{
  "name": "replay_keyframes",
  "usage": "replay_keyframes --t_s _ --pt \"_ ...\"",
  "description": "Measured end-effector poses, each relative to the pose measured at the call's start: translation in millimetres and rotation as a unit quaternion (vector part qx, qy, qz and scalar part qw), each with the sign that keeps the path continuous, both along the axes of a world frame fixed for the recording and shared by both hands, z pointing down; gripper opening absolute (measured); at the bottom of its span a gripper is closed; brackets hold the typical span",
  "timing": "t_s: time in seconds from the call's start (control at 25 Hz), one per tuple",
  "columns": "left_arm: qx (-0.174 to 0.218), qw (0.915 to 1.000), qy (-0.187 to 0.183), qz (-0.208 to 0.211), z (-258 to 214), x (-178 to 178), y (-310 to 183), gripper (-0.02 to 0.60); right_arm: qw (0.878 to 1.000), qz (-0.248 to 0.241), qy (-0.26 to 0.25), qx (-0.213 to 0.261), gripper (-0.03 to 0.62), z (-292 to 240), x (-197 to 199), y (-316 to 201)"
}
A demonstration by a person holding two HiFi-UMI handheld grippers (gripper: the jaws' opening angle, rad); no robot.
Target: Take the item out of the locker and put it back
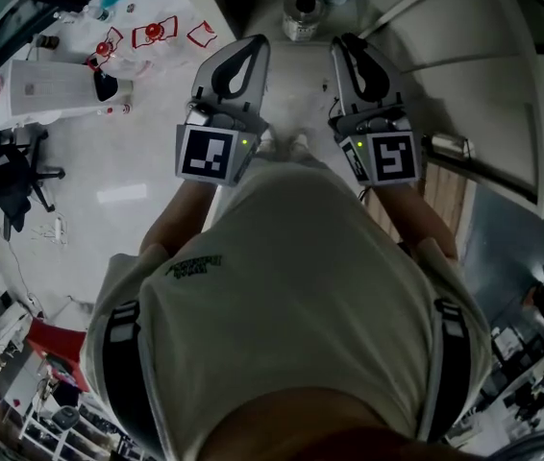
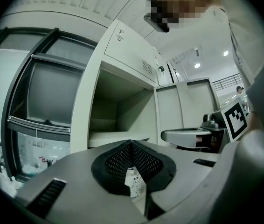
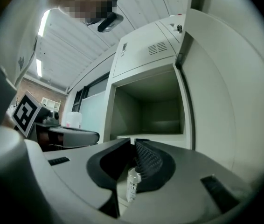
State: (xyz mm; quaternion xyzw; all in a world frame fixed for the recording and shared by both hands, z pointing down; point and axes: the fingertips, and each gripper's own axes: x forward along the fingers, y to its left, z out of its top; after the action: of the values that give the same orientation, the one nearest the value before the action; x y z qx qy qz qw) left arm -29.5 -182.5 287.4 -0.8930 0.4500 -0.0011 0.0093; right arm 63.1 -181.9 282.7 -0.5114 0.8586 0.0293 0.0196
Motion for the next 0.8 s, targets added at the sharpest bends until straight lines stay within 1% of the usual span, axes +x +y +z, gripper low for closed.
replay_keyframes --t_s 0.04,0.12,0.16,0.28,0.48,0.64,0.8 --pt "-0.002 1.0 -0.002 0.004 1.4 2.4 1.7 0.015 1.0 -0.002 0.002 0.001 0.023 1.0 -0.8 2.5" --pt "-0.005 0.9999 -0.003 0.011 4.2 6.2 4.4 0.015 1.0 -0.006 0.006 0.0 0.023 4.7 -2.5 6.2" --pt "-0.006 0.9999 -0.003 0.013 5.2 7.5 5.7 0.014 1.0 -0.008 0.006 -0.003 0.005 7.0 -3.0 7.5" --pt "-0.01 0.9998 -0.008 0.016 8.9 10.2 8.2 0.015 1.0 -0.014 0.006 -0.008 0.005 9.7 -3.6 8.6" --pt "-0.016 0.9997 -0.009 0.015 12.3 9.4 7.2 0.015 1.0 -0.022 0.0 0.001 0.005 3.3 -7.7 5.0" --pt "-0.013 0.9998 -0.007 0.014 8.0 6.6 7.5 0.015 1.0 -0.031 0.003 0.005 0.003 -1.2 -13.9 5.1" --pt "-0.015 0.9998 -0.008 0.012 8.8 5.8 6.8 0.014 0.999 -0.041 0.005 -0.003 0.0 1.2 -19.2 5.6"
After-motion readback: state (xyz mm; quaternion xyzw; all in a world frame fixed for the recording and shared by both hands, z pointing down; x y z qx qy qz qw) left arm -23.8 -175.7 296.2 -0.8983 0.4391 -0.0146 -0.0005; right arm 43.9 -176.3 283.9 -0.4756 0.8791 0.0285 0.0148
